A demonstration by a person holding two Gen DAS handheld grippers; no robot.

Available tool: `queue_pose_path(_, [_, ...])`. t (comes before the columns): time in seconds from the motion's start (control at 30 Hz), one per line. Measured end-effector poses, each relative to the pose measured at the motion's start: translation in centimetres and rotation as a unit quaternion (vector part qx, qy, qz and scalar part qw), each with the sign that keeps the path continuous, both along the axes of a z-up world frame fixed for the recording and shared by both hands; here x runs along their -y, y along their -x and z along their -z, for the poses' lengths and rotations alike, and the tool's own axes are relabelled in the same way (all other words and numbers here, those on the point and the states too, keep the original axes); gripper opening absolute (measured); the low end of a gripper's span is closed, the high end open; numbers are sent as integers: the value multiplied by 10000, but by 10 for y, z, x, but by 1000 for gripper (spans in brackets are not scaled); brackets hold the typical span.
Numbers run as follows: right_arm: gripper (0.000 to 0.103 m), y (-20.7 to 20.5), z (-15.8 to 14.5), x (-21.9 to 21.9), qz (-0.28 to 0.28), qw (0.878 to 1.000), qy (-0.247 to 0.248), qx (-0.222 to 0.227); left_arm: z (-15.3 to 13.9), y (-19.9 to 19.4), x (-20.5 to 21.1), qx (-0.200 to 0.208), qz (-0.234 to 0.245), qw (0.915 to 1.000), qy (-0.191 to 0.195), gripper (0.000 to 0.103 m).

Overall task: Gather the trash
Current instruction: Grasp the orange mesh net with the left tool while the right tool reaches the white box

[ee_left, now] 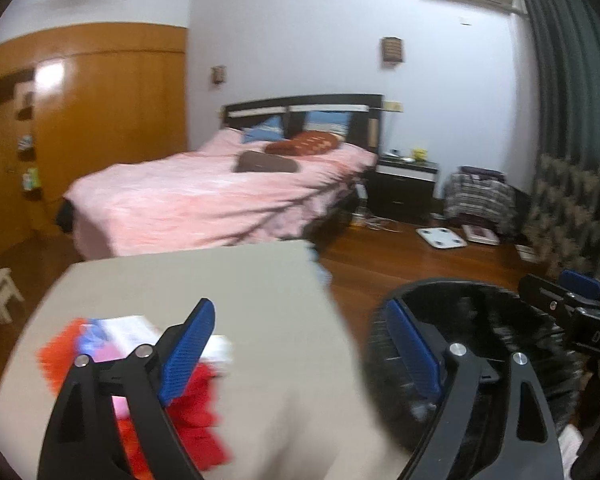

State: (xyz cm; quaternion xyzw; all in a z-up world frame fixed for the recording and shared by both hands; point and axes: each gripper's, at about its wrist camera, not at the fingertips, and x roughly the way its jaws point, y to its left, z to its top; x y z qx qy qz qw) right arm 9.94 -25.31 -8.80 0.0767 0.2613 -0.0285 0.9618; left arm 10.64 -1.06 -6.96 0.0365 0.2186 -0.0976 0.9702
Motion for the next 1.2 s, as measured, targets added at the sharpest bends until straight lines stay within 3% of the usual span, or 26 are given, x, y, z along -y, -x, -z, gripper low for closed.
queue_pose_path(0.23, [97, -31, 4, -79, -708, 9975, 49, -46, 5, 9, -81, 154, -966, 9946, -354, 86])
queue_pose_path(0.43, [97, -45, 8, -128, -1149, 9933, 101, -62, 13, 3, -142, 40, -1665, 9855, -319, 84])
queue_pose_path(0.6, [97, -57, 11, -157, -1375, 9904, 132, -87, 29, -11, -173, -196, -2009, 9790, -282, 75])
queue_pose_path(0.8, [97, -69, 22, -178, -1537, 9879, 153, -122, 50, -20, -185, -454, -2060, 9772, -254, 65])
queue_pose_path(0.97, [97, -83, 27, -199, -1770, 9840, 75, -204, 65, -33, -191, -685, -1908, 9791, -151, 51])
queue_pose_path(1.13, [96, -93, 32, -220, -2043, 9784, 122, -275, 75, -38, -200, -843, -1871, 9787, -53, 23])
queue_pose_path(1.2, [94, -96, 34, -225, -2134, 9764, 120, -315, 75, -37, -202, -841, -1857, 9790, -80, 17])
